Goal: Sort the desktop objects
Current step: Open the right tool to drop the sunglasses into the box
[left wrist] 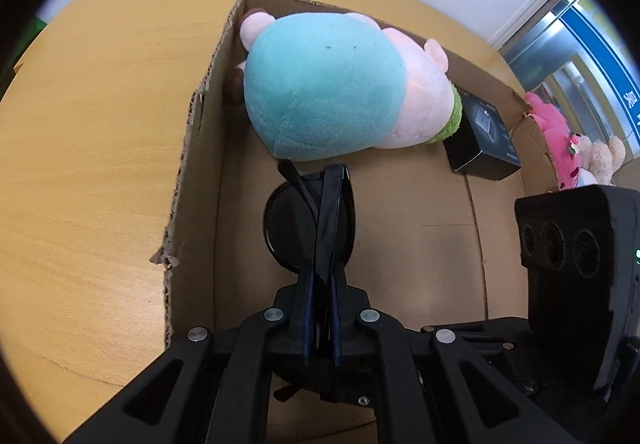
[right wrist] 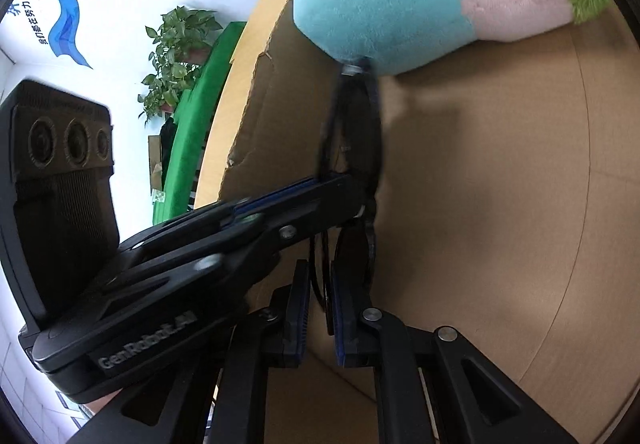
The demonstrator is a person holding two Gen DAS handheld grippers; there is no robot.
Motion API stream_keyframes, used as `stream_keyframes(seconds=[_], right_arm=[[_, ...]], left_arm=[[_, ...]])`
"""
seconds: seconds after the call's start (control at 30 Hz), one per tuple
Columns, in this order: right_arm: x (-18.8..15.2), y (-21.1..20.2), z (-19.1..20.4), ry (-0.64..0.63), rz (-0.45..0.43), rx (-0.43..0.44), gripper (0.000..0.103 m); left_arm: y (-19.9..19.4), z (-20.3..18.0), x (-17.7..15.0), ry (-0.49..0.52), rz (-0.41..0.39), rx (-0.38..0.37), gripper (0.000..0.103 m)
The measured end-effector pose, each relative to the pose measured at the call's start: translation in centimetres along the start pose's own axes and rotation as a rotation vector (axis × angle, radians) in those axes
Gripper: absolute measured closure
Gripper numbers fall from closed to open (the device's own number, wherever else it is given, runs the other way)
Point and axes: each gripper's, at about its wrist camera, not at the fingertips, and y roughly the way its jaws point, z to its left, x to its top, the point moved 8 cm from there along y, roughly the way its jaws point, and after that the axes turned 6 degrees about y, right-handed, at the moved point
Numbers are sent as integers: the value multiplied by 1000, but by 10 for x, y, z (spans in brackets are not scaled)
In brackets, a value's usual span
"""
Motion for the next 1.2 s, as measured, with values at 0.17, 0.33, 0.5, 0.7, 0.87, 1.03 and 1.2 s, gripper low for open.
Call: stream_keyframes(seconds=[0.17, 0.33, 0.5, 0.7, 0.87, 1.03, 1.2], right_arm=[[-3, 6, -2, 18, 15, 11, 94], [-2, 8, -11, 44, 24, -6, 85], [-5, -9, -9, -24, -35, -87, 49], [-24, -63, -2, -143, -166, -152, 36], [-42, -107, -11, -162, -273, -145, 28], [-65, -145, -35, -211, -371, -232, 27], [-106, -191, -71, -209, -496, -270, 27]], left_arm=[[1, 1, 1, -7, 14, 17, 96], [5, 1, 1, -2, 33, 35, 95], [7, -1, 0, 34, 39, 85, 95], [-9, 3, 0, 21, 6, 95, 94], [-34, 1, 2, 26, -73, 114, 92], [-76, -17, -10, 90, -203, 119, 87], [-112, -49, -47, 163, -340, 131, 52]])
